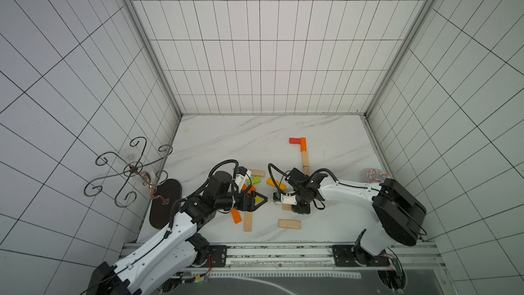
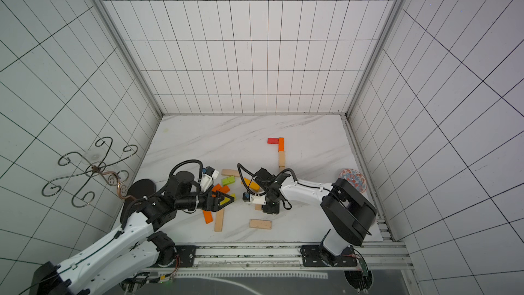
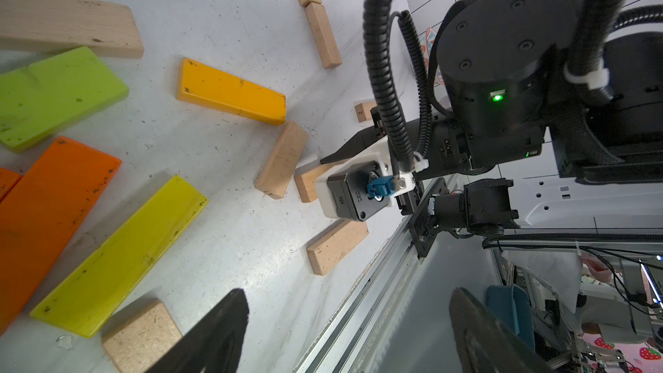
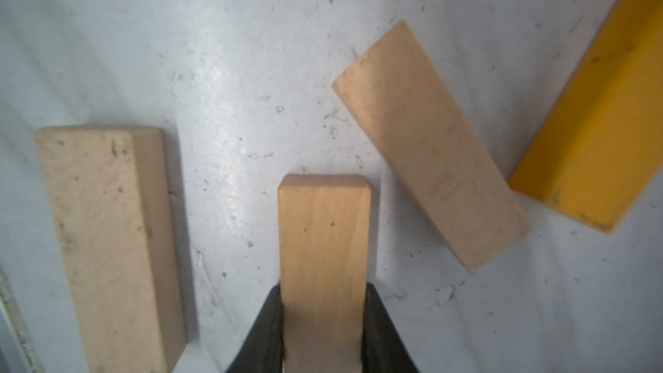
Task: Assemble a giraffe with building blocks
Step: Pick up the building block from the center of the board, then place the building block at the center of the board.
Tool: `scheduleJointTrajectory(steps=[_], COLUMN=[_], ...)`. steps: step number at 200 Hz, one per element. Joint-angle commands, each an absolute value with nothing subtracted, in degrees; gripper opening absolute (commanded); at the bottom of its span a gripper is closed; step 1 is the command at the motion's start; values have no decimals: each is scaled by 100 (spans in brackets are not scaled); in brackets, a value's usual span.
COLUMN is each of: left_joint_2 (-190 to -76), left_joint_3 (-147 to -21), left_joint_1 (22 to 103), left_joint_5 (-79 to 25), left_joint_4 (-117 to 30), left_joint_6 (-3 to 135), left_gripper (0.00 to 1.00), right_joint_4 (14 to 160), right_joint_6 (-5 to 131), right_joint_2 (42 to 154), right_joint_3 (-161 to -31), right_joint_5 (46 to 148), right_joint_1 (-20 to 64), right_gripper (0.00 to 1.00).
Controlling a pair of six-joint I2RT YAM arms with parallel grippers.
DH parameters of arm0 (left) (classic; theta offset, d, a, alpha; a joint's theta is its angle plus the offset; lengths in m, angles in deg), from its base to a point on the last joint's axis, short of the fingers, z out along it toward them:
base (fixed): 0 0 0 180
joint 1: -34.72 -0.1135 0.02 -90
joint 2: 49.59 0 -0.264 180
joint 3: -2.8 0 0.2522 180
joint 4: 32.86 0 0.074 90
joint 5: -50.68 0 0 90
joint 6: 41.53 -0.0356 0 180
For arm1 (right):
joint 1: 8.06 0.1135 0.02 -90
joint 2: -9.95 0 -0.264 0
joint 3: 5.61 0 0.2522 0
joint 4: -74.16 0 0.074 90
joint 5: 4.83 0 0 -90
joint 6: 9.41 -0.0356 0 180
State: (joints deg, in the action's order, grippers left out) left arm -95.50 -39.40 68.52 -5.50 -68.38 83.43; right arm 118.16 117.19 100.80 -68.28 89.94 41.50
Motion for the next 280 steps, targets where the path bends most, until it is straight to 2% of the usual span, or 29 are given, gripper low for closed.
scheduleJointTrajectory(steps=[1, 30, 43, 77, 110, 120, 130, 177, 222, 245, 280], left_joint_2=[-9494, -9510, -9503, -9499, -9603, -9622, -9635, -9663, -9787, -9814, -9794], left_joint_3=[-4148, -4288, -4355, -4487, -4594, -4608, -4628, -4669, -4662, -4703, -4766], left_joint_1=[6856, 6847, 6838, 6829, 6847, 6860, 6871, 7034, 7344, 7468, 7549], left_joint_5=[-666, -720, -756, -855, -913, -930, -956, -1125, -1316, -1395, -1418], left_joint_4=[-6917, -7008, -7026, -6923, -6913, -6913, -6921, -6921, -6738, -6710, -6719], left_joint_6=[8279, 8216, 8198, 8204, 8187, 8191, 8186, 8235, 8404, 8466, 8485], left_gripper=[88, 88, 88, 88, 88, 88, 88, 88, 88, 88, 88], right_joint_4=[12021, 12209, 12330, 12788, 13222, 13203, 13141, 12978, 13059, 13124, 13134], right_joint_6=[11259, 10274, 9727, 8007, 6222, 5690, 5051, 1898, -695, -1578, -2336], right_joint_2=[9727, 9184, 8984, 8731, 8730, 8700, 8660, 8607, 8712, 9008, 9576], right_joint_3=[-6815, -7236, -7512, -8364, -9027, -9082, -9074, -8743, -8608, -8579, -8448], right_joint_5=[8595, 7759, 7319, 6599, 6839, 7142, 7205, 6948, 6238, 5972, 6091], right_joint_1=[4182, 4115, 3980, 3183, 2502, 2324, 2209, 1997, 1906, 1850, 1774], right_gripper=[18, 12, 13, 12, 11, 8, 0, 0, 0, 2, 1])
